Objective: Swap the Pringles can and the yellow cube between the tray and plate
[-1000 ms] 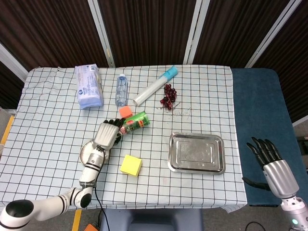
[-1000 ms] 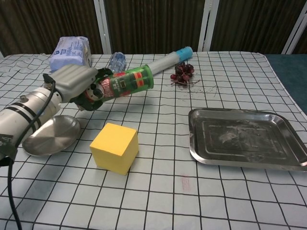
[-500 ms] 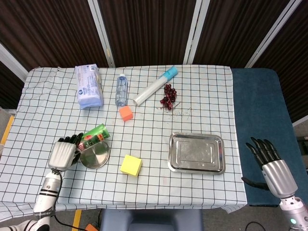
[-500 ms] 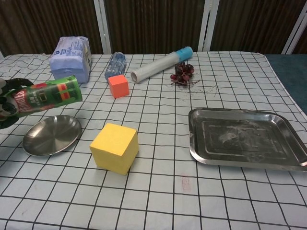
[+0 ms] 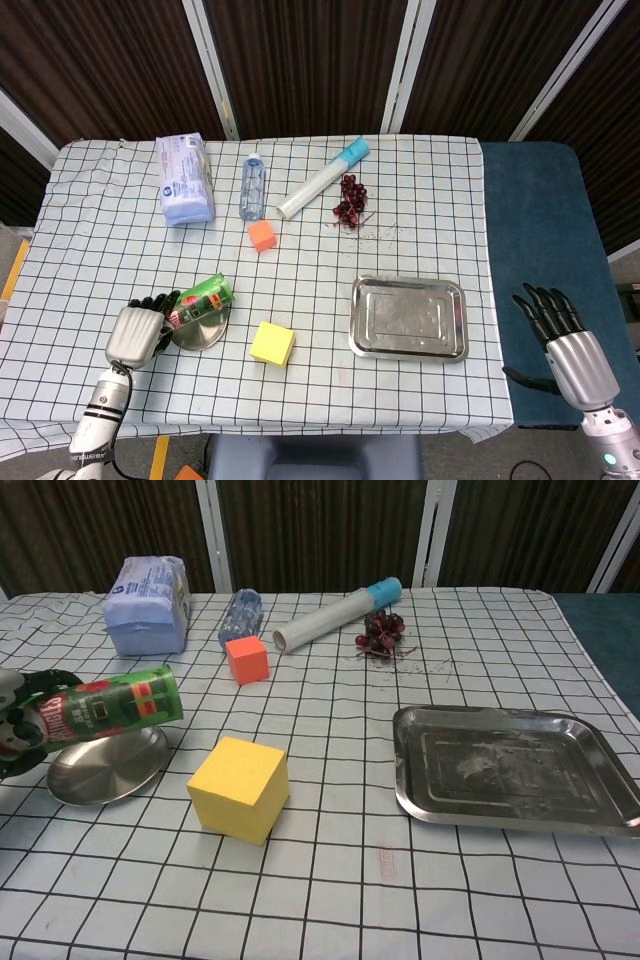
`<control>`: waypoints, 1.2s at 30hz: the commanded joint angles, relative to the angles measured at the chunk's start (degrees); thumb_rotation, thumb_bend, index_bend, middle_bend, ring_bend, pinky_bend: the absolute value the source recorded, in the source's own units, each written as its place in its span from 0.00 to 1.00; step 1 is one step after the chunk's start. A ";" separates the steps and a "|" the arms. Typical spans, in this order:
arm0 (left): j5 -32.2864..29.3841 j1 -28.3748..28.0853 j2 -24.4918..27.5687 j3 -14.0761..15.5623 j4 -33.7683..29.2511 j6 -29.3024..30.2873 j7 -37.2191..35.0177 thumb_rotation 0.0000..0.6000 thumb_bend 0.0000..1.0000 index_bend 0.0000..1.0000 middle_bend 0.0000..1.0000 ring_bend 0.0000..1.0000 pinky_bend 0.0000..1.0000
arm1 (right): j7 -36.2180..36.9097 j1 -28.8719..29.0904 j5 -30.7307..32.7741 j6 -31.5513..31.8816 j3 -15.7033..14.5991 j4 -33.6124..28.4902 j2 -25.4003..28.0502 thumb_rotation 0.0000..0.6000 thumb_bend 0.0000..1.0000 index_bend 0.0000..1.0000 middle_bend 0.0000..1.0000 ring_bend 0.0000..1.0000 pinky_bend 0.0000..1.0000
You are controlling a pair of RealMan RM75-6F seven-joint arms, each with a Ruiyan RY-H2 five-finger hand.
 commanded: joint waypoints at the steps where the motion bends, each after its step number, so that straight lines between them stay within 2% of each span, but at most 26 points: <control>1: -1.79 0.43 1.43 -0.18 -2.12 -1.70 1.29 1.00 0.45 0.14 0.16 0.17 0.31 | 0.13 -0.02 0.05 0.18 0.14 0.29 -0.13 1.00 0.05 0.10 0.00 0.00 0.00; 4: -3.38 0.52 2.29 -0.75 -3.20 -2.98 1.61 1.00 0.42 0.03 0.04 0.06 0.23 | -0.42 0.11 0.50 -0.36 0.30 0.33 -0.30 1.00 0.05 0.10 0.00 0.00 0.00; 6: -4.25 0.58 2.91 -0.97 -4.13 -3.99 1.06 1.00 0.42 0.01 0.01 0.02 0.20 | -0.68 0.17 0.53 -0.64 0.23 0.22 -0.27 1.00 0.05 0.10 0.00 0.00 0.00; 11: -3.46 0.97 4.62 -0.80 -5.98 -5.01 -0.85 1.00 0.41 0.00 0.00 0.00 0.18 | -1.02 0.16 0.47 -0.78 0.12 0.12 -0.36 1.00 0.05 0.10 0.00 0.00 0.00; 15: -0.95 2.54 8.02 -0.11 -9.57 -3.11 -3.44 1.00 0.40 0.00 0.00 0.00 0.18 | -1.07 0.15 0.70 -0.82 0.24 0.13 -0.36 1.00 0.05 0.10 0.00 0.00 0.00; 19: 5.25 6.62 11.88 0.68 -11.08 4.90 -7.94 1.00 0.40 0.02 0.01 0.01 0.19 | -1.68 0.29 1.04 -1.19 0.44 0.13 -0.55 1.00 0.05 0.09 0.00 0.00 0.00; 22: 10.23 11.25 13.36 1.34 -7.57 13.47 -12.46 1.00 0.39 0.12 0.07 0.05 0.18 | -3.33 0.73 1.26 -1.56 1.04 0.14 -1.53 1.00 0.05 0.08 0.00 0.00 0.00; 25: 11.03 14.56 13.02 1.20 -3.17 17.81 -18.15 1.00 0.39 0.18 0.14 0.09 0.17 | -4.28 2.28 0.12 -3.45 0.96 -1.42 -1.69 1.00 0.05 0.10 0.00 0.00 0.00; 28: 9.57 16.12 12.13 0.42 1.11 17.67 -22.67 1.00 0.39 0.20 0.15 0.10 0.16 | -3.69 6.24 -1.92 -8.51 0.85 -6.39 -0.72 1.00 0.05 0.10 0.02 0.00 0.00; 31: 9.16 16.31 12.20 -0.34 3.31 16.89 -22.56 1.00 0.41 0.22 0.15 0.11 0.16 | -6.39 10.91 -0.98 -16.82 1.61 -12.71 -0.44 1.00 0.05 0.11 0.05 0.00 0.00; 36: 8.06 17.31 12.84 -1.93 3.37 17.51 -20.89 1.00 0.41 0.22 0.15 0.11 0.15 | -13.04 19.63 5.88 -33.28 4.52 -21.83 -2.52 1.00 0.05 0.13 0.09 0.03 0.00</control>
